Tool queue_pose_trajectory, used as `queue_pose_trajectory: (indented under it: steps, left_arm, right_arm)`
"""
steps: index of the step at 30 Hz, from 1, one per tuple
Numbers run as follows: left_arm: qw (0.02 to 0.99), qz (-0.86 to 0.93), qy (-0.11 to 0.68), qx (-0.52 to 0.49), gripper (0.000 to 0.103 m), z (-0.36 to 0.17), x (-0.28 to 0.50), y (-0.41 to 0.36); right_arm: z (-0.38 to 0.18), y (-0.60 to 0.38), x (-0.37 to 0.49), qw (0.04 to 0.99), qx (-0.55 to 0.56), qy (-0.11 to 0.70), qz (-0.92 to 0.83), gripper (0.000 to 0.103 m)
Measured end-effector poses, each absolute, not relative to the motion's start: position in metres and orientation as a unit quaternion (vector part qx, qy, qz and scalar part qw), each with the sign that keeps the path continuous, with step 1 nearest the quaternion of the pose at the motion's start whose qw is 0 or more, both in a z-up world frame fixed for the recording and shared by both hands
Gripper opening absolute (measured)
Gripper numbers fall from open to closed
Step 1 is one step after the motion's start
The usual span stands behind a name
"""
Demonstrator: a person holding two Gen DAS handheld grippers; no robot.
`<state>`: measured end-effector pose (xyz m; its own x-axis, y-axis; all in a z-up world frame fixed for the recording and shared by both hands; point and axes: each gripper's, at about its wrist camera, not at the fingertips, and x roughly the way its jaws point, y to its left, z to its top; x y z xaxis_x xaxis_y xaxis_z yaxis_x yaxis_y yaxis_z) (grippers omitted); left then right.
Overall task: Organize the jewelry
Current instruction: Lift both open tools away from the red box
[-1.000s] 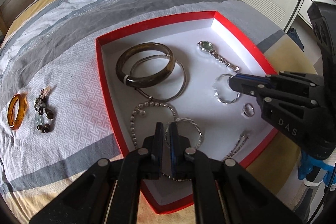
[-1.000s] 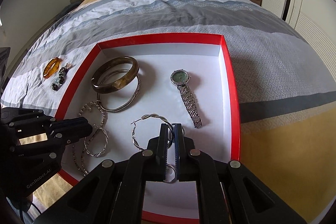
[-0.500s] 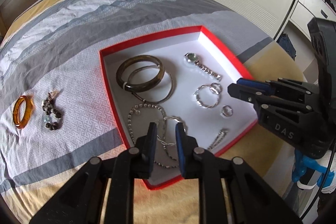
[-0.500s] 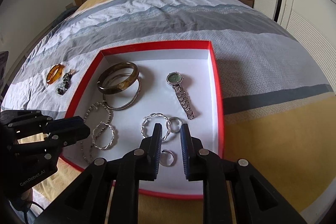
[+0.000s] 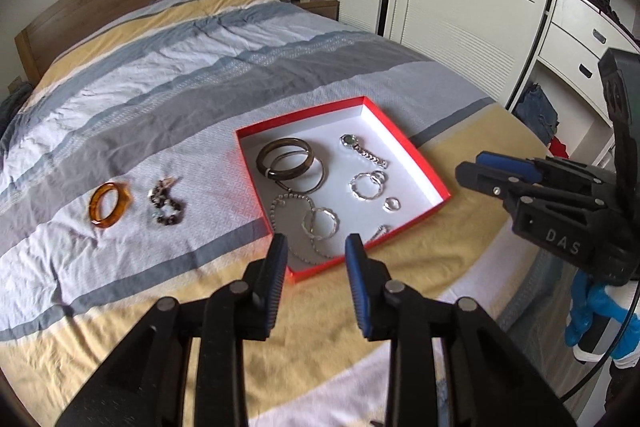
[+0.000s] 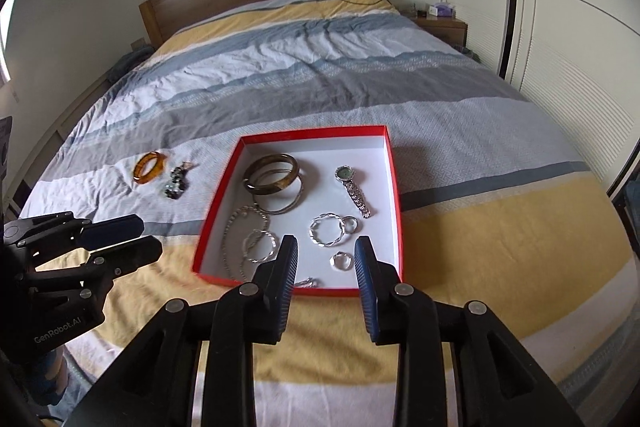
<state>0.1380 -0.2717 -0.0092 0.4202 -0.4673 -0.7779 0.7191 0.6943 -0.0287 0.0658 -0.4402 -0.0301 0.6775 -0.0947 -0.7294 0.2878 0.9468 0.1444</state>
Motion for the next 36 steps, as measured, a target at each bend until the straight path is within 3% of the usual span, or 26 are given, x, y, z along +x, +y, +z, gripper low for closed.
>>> queue_pose_trajectory:
  steps: [5,12,36]
  left_arm:
    - [0.844,-0.341,0.385,0.152,0.035,0.014,0.106,-0.239]
    - [0.867,-0.307,0.362,0.152,0.036,0.039,0.065,-0.195]
    - [0.919,-0.241,0.283,0.129,0.043,0.098,-0.020,-0.103]
  right_arm:
    - [-0.004,-0.420,0.035,0.916,0.127,0.366,-0.102,0.037]
    - [0.016,-0.385,-0.004,0.924,0.122,0.352,-0.084,0.041]
    - [0.060,-0.322,-0.087,0.948,0.101,0.298,-0.040,0.049]
